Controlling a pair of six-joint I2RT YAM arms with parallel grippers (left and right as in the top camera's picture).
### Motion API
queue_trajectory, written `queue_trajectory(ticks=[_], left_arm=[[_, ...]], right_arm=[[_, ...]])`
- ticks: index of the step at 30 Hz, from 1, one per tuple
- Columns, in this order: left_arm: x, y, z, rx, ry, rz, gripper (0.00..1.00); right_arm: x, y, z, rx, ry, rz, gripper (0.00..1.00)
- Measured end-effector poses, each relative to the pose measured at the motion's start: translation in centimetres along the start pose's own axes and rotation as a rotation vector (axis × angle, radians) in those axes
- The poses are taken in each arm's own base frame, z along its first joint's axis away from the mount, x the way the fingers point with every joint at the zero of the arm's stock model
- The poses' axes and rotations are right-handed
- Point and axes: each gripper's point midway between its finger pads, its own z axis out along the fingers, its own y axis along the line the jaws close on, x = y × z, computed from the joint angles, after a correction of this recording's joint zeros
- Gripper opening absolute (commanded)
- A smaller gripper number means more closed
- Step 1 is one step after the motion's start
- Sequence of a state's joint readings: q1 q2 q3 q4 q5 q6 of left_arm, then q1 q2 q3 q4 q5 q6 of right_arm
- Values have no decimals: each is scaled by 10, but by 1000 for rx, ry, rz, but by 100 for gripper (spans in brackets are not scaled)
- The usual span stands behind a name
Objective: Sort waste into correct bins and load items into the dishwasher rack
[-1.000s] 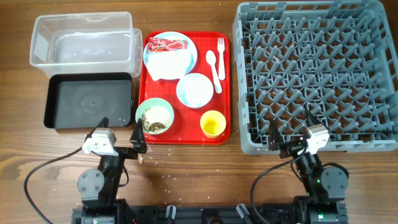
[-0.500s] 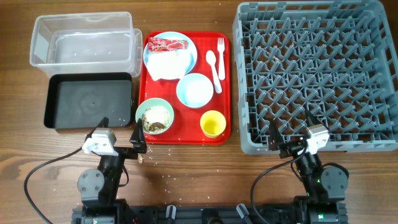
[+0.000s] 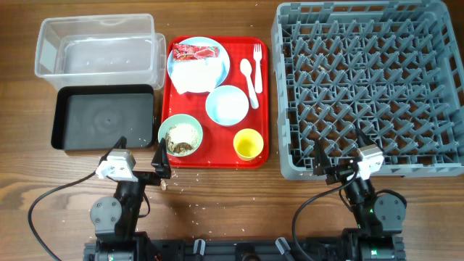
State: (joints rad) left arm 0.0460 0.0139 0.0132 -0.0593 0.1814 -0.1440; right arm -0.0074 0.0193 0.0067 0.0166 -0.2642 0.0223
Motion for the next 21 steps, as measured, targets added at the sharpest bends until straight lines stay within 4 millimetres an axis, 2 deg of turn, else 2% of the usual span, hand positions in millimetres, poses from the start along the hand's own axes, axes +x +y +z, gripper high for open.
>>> queue_trajectory(ticks=[21], left_arm=[[0, 0, 0, 0, 0, 0, 100]], right_arm=[[0, 0, 0, 0, 0, 0, 100]])
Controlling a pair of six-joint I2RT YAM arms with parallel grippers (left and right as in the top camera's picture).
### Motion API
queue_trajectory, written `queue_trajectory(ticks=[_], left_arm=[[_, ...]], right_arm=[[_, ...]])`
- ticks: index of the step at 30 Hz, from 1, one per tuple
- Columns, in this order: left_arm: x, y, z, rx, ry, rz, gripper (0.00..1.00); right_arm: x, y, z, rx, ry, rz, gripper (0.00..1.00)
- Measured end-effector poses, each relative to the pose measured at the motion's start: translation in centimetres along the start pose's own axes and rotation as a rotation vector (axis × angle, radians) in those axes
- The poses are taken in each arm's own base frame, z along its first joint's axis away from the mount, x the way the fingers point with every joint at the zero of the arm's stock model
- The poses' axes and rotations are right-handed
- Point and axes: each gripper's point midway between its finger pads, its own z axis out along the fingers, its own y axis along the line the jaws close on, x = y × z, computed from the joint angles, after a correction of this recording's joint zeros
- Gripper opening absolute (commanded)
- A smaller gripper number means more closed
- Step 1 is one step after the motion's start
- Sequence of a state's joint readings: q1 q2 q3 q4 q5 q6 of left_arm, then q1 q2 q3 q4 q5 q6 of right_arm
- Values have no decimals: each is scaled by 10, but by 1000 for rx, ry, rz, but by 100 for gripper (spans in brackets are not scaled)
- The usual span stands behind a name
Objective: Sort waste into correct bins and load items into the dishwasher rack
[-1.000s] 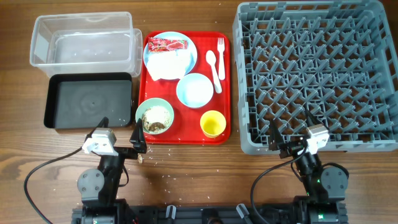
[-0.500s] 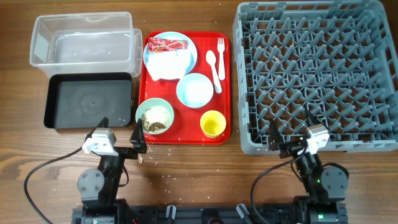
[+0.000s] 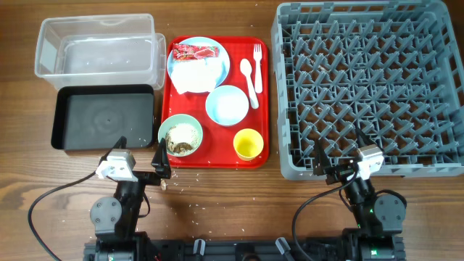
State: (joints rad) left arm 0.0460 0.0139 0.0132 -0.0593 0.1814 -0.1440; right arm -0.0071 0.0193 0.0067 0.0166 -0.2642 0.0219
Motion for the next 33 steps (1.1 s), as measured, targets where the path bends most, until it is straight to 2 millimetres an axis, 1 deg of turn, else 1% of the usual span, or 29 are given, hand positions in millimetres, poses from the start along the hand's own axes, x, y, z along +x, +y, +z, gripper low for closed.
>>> queue_trajectory(ticks=[24, 26, 28, 29, 30, 33], left_arm=[[0, 0, 0, 0, 0, 0, 100], [-2, 0, 0, 0, -8, 2, 100], [-13, -3, 0, 15, -55, 10, 100], [-22, -6, -1, 29, -94, 18, 100], [-38, -13, -3, 61, -161, 33, 100], [-72, -27, -12, 115, -283, 63, 100]], right_arm=[[-1, 0, 0, 0, -3, 0, 100], [-7, 0, 0, -1, -29, -8, 100], [-27, 1, -1, -3, -109, -30, 100], [-38, 2, -3, -4, -155, -42, 100], [-43, 2, -4, -4, -174, -50, 100], [-47, 2, -4, -2, -179, -72, 100]])
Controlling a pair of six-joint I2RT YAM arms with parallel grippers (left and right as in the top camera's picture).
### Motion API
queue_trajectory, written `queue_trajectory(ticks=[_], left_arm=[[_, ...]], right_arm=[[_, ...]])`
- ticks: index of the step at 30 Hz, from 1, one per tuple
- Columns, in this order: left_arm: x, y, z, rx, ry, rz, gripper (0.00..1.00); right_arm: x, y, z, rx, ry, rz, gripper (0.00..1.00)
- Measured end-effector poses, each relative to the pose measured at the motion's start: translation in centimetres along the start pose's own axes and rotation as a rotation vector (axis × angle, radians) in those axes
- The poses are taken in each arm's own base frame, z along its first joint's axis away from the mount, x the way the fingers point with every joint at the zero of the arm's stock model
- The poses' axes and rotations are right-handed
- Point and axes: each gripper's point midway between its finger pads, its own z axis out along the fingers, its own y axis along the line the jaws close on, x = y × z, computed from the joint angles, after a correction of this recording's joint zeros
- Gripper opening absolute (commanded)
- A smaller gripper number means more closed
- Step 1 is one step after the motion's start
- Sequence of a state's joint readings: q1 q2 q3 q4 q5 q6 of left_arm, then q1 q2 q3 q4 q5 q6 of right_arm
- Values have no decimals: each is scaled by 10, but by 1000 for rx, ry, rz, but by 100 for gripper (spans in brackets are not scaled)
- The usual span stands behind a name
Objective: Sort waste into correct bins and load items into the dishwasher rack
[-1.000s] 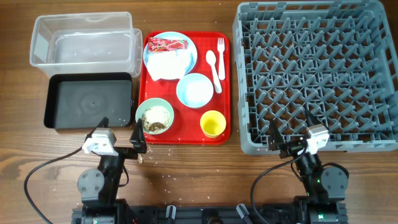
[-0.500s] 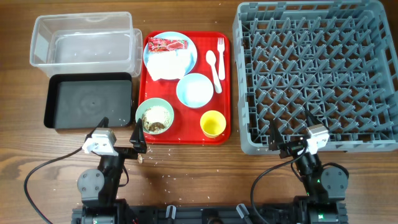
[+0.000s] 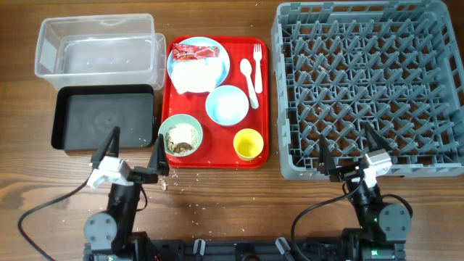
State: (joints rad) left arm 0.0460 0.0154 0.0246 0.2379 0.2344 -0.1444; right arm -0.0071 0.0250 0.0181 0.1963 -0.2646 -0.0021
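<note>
A red tray holds a plate with a red wrapper and white napkin, a pale blue bowl, a green bowl with food scraps, a yellow cup, and a white fork and spoon. The grey dishwasher rack lies to the right of the tray and holds nothing. My left gripper stands open just below the green bowl. My right gripper is open at the rack's near edge. Neither holds anything.
A clear plastic bin stands at the back left, and a black bin in front of it; both have nothing in them. Crumbs lie on the wooden table below the tray. Cables run along the near edge.
Both grippers' fingers stand wider apart than before. The left wrist has shifted a little left and nearer; the right wrist a little right. Nothing on the tray has moved.
At both earlier moments the arms rested unchanged near the table's front edge, with both grippers holding nothing. By now both have shifted slightly and show a wider spread of fingers. The tray items, bins and rack stand as they were.
</note>
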Motion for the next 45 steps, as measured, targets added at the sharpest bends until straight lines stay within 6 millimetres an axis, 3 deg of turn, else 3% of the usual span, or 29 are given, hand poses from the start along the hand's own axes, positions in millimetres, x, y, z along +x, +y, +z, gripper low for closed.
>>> queue_trajectory(ticks=[5, 7, 10, 15, 19, 20, 25, 29, 33, 38, 39, 43, 45], left_arm=[[-68, -17, 7, 31, -22, 7, 100], [-81, -18, 18, 19, 40, -9, 100], [-102, -14, 55, -7, 178, -44, 100], [-95, -2, 130, -34, 473, -127, 100], [-65, -6, 188, -23, 715, -183, 100], [-50, -9, 208, -12, 782, -190, 100], [26, -28, 253, 5, 1025, -104, 100], [108, -41, 255, 25, 1187, -85, 100], [170, -37, 246, 11, 1315, -86, 99], [238, -22, 224, -36, 1470, -87, 82], [246, -19, 220, -49, 1490, -84, 75], [266, -12, 208, -91, 1550, -80, 72], [269, -9, 210, -100, 1538, -67, 59]], right_arm=[[-46, -3, 12, 1, -11, -27, 100], [-65, -6, 22, 0, 0, -30, 100], [-85, -12, 43, -1, 63, -17, 100], [-93, -21, 76, -8, 275, 30, 100], [-85, -24, 87, -13, 458, 80, 100], [-78, -23, 88, -17, 528, 97, 100], [-35, -16, 90, -67, 745, 177, 100], [0, -4, 88, -131, 874, 249, 100], [11, -2, 89, -142, 914, 268, 100], [14, -2, 88, -142, 923, 272, 100], [14, -2, 88, -142, 923, 272, 100], [14, -2, 88, -142, 925, 273, 100], [14, -2, 88, -142, 926, 273, 100]])
